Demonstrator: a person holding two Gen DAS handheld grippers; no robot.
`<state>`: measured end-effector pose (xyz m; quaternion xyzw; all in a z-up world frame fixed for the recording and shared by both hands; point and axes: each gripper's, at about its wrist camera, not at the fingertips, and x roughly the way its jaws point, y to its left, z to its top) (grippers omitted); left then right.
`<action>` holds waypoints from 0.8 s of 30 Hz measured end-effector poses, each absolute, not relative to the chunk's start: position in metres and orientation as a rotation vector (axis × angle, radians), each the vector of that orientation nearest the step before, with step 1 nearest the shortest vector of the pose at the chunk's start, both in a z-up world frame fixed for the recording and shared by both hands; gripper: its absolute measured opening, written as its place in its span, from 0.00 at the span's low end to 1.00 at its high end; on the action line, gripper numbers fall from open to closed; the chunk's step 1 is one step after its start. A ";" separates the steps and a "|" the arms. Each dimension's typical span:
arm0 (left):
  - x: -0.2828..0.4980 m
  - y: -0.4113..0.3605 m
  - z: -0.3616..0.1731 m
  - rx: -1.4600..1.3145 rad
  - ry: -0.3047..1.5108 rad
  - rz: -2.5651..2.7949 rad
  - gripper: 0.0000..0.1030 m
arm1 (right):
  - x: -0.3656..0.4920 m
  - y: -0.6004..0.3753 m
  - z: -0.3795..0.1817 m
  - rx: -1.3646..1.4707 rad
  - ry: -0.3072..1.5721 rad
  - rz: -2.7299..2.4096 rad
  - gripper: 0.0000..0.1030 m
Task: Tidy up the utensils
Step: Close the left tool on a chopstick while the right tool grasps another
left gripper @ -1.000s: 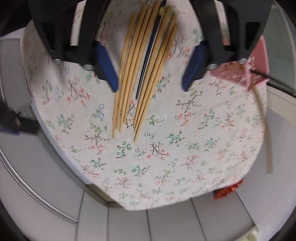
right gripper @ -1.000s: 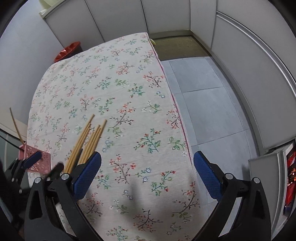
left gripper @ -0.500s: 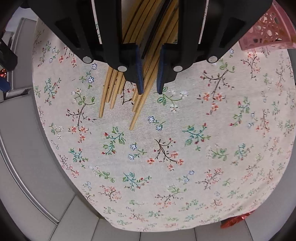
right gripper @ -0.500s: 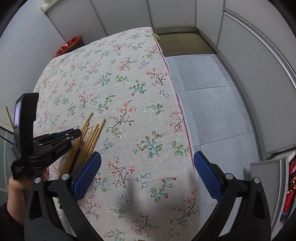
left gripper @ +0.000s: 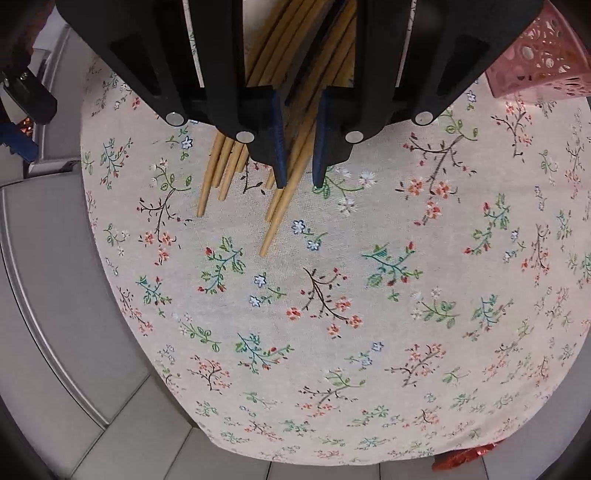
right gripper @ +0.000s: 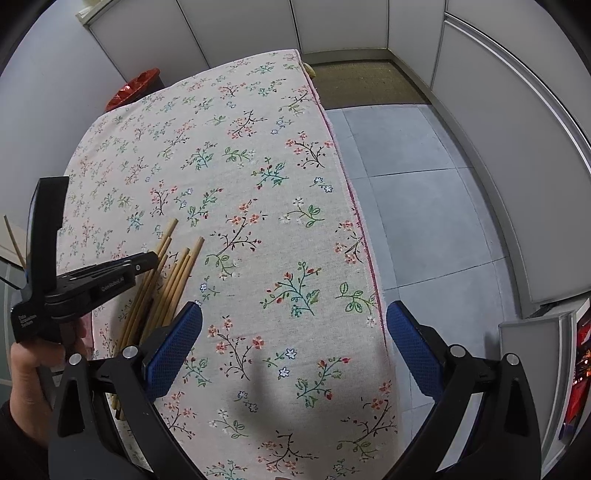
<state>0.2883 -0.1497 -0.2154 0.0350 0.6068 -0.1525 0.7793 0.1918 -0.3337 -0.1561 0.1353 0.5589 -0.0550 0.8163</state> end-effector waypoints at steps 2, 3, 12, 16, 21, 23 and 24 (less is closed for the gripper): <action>0.286 -0.151 -0.213 0.108 1.298 -0.324 0.14 | 0.193 -0.334 -0.157 0.291 1.193 -0.121 0.93; 0.286 -0.151 -0.213 0.118 1.296 -0.324 0.14 | 0.193 -0.334 -0.157 0.293 1.194 -0.122 0.93; 0.288 -0.160 -0.226 0.162 1.315 -0.307 0.14 | 0.195 -0.330 -0.159 0.277 1.201 -0.117 0.93; 0.287 -0.164 -0.225 0.217 1.293 -0.274 0.10 | 0.196 -0.328 -0.161 0.279 1.206 -0.117 0.93; 0.263 -0.159 -0.202 0.242 1.245 -0.300 0.09 | 0.200 -0.322 -0.164 0.297 1.217 -0.097 0.93; 0.246 -0.154 -0.185 0.242 1.215 -0.323 0.09 | 0.202 -0.317 -0.167 0.295 1.225 -0.089 0.93; 0.238 -0.151 -0.176 0.241 1.199 -0.335 0.09 | 0.204 -0.313 -0.168 0.293 1.228 -0.085 0.93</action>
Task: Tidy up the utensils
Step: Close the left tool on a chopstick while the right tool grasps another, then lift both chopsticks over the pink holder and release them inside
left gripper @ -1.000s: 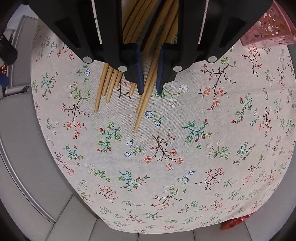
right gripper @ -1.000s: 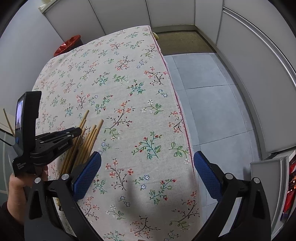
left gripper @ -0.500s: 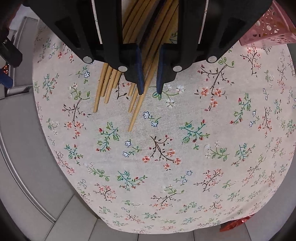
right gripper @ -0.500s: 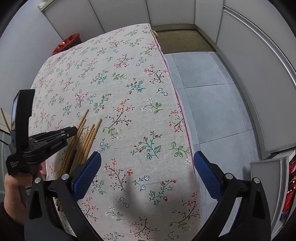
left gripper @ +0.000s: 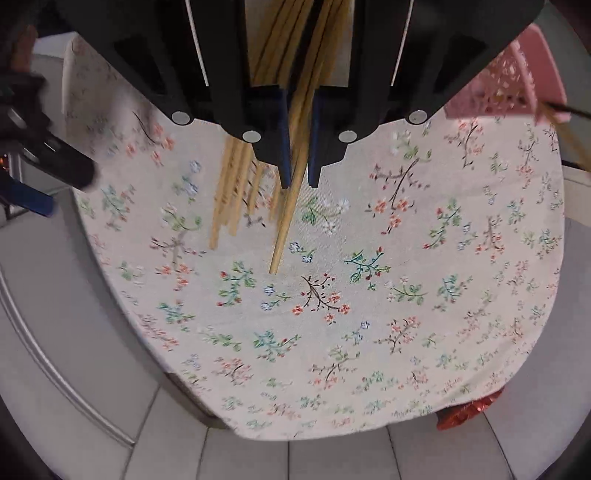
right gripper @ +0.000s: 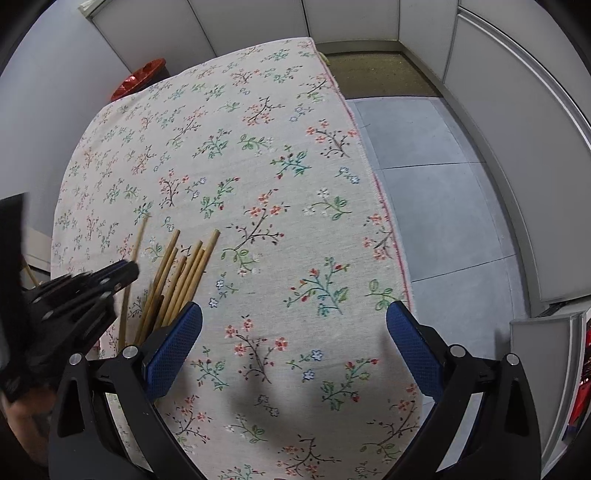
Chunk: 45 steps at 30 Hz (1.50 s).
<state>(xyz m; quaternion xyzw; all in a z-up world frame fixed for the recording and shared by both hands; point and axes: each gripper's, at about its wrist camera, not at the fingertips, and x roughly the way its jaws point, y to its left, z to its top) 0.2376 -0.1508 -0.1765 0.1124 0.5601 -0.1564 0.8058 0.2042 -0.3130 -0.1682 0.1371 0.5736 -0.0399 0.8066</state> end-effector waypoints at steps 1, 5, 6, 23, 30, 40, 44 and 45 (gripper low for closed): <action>0.228 -0.147 -0.168 0.240 1.176 -0.341 0.09 | 0.206 -0.310 -0.169 0.293 1.228 -0.082 0.93; 0.195 -0.138 -0.137 0.239 1.102 -0.361 0.08 | 0.212 -0.294 -0.175 0.303 1.237 -0.054 0.84; 0.187 -0.136 -0.130 0.235 1.081 -0.362 0.08 | 0.214 -0.288 -0.177 0.307 1.245 -0.040 0.79; 0.125 -0.056 -0.083 0.095 0.925 -0.415 0.06 | 0.247 -0.242 -0.215 0.435 1.327 0.022 0.20; 0.119 -0.047 -0.080 0.081 0.919 -0.424 0.06 | 0.256 -0.229 -0.222 0.388 1.341 -0.039 0.12; 0.115 -0.042 -0.076 0.082 0.900 -0.411 0.06 | 0.255 -0.207 -0.219 0.224 1.318 -0.068 0.05; 0.105 -0.038 -0.064 0.098 0.843 -0.408 0.06 | 0.242 -0.212 -0.197 0.248 1.252 -0.027 0.05; 0.103 -0.037 -0.061 0.099 0.829 -0.406 0.06 | 0.237 -0.212 -0.187 0.250 1.226 -0.006 0.05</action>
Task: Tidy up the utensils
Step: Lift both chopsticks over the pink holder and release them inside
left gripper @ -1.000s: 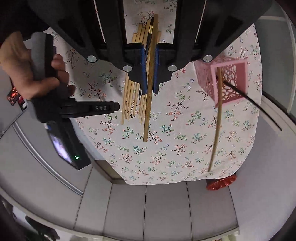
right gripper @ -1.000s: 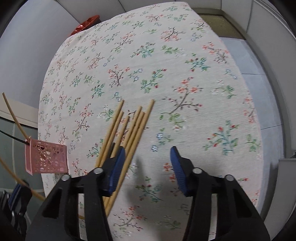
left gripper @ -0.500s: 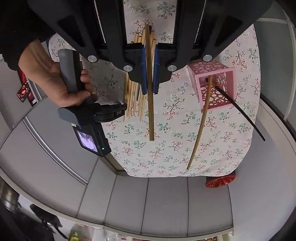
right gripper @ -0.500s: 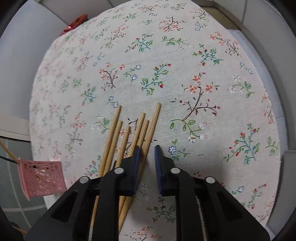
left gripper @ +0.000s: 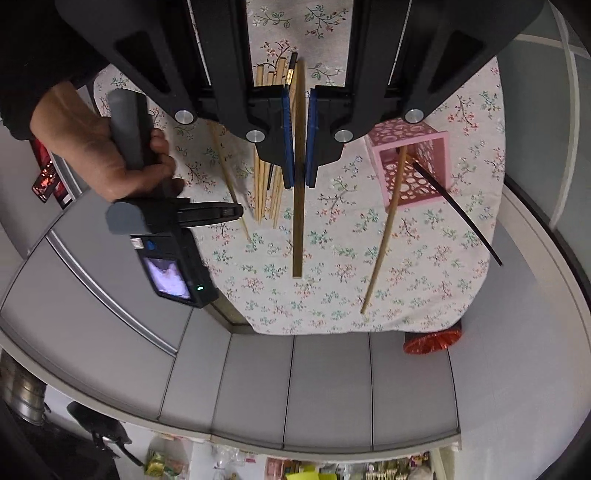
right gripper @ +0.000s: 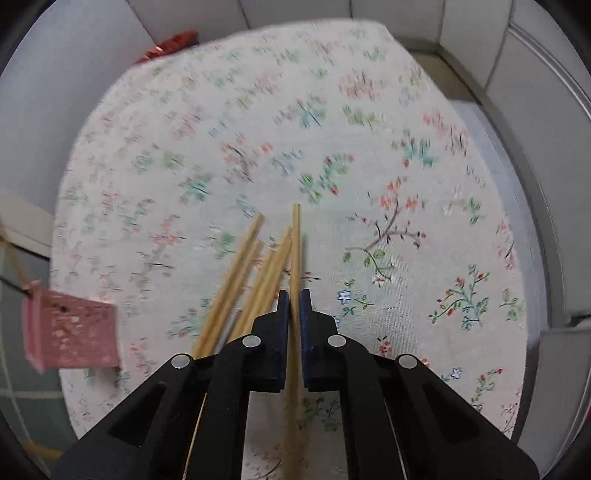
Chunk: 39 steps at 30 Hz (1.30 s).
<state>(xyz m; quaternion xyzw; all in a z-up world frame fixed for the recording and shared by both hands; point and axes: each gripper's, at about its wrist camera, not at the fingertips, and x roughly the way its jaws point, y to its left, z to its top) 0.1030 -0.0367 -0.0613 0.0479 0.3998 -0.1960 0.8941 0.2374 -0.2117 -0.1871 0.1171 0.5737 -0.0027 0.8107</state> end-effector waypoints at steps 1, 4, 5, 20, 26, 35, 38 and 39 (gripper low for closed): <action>0.100 -0.035 -0.058 0.096 0.815 -0.408 0.06 | 0.230 -0.212 -0.174 0.255 1.189 0.015 0.05; 0.093 -0.033 -0.049 0.091 0.785 -0.410 0.06 | 0.210 -0.218 -0.145 0.289 1.115 0.051 0.05; 0.089 -0.032 -0.044 0.089 0.765 -0.411 0.06 | 0.204 -0.222 -0.136 0.299 1.088 0.057 0.05; 0.058 0.013 0.028 -0.004 0.486 -0.311 0.06 | 0.117 -0.232 -0.011 0.250 0.685 0.163 0.05; 0.069 0.026 0.027 -0.027 0.478 -0.263 0.06 | 0.114 -0.219 -0.005 0.202 0.660 0.179 0.05; 0.074 0.047 0.029 -0.091 0.416 -0.198 0.06 | 0.115 -0.205 -0.005 0.191 0.653 0.191 0.05; 0.080 0.046 0.023 -0.067 0.421 -0.189 0.06 | 0.115 -0.200 -0.005 0.188 0.653 0.196 0.05; 0.083 0.046 0.020 -0.058 0.431 -0.185 0.06 | 0.116 -0.197 -0.006 0.188 0.654 0.197 0.05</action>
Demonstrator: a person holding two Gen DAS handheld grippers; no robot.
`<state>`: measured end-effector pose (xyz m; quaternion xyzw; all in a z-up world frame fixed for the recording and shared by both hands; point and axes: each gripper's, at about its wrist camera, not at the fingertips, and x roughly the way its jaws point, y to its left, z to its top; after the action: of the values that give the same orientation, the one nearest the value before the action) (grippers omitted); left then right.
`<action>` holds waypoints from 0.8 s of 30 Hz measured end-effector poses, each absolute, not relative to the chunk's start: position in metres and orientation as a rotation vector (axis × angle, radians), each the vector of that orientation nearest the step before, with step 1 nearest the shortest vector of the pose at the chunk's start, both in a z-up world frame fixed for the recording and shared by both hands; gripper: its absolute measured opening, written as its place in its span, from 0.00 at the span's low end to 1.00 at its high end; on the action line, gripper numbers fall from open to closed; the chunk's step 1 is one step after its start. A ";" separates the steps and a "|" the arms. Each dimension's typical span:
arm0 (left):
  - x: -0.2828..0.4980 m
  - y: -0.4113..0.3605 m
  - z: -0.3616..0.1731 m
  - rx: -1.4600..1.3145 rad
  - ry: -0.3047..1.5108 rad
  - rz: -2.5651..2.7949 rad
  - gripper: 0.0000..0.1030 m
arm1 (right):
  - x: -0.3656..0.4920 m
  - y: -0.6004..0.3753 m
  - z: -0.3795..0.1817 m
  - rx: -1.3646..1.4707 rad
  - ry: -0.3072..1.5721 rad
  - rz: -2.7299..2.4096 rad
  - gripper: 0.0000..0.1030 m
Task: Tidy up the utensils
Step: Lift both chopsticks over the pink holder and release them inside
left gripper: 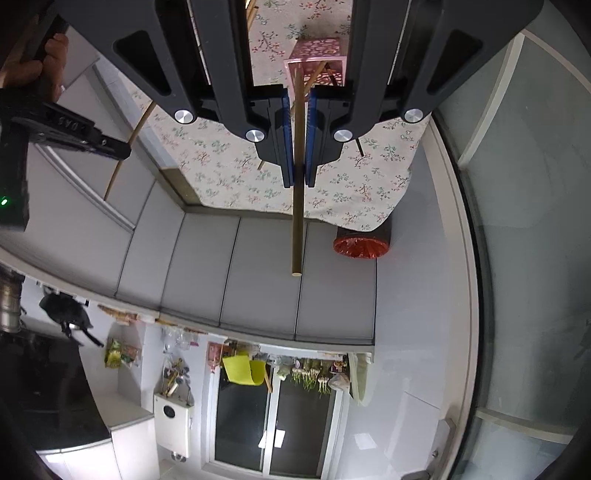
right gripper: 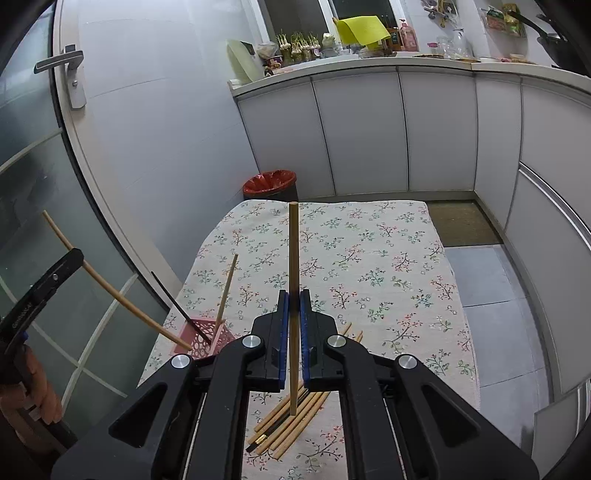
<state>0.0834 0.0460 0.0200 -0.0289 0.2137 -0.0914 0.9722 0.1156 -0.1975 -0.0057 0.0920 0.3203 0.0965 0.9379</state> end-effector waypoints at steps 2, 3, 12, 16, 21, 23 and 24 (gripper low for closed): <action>0.094 0.047 0.011 -0.054 0.473 -0.175 0.06 | 0.117 -0.192 -0.007 0.185 0.659 0.203 0.05; 0.099 0.047 0.007 -0.059 0.495 -0.172 0.06 | 0.117 -0.189 -0.008 0.182 0.662 0.206 0.05; 0.136 0.053 -0.031 -0.094 0.656 -0.122 0.06 | 0.124 -0.172 -0.015 0.162 0.690 0.245 0.05; 0.145 0.052 -0.042 -0.091 0.694 -0.108 0.06 | 0.127 -0.172 -0.016 0.173 0.698 0.255 0.05; 0.147 0.050 -0.046 -0.072 0.702 -0.097 0.22 | 0.129 -0.174 -0.018 0.182 0.707 0.252 0.05; 0.144 0.051 -0.044 -0.079 0.698 -0.081 0.49 | 0.129 -0.175 -0.019 0.184 0.709 0.249 0.05; 0.142 0.054 -0.043 -0.088 0.690 -0.074 0.52 | 0.129 -0.176 -0.019 0.186 0.709 0.249 0.05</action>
<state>0.1418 0.0535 -0.0425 -0.0430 0.3379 -0.0360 0.9395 0.1292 -0.1755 -0.0186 0.0909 0.3458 0.1213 0.9260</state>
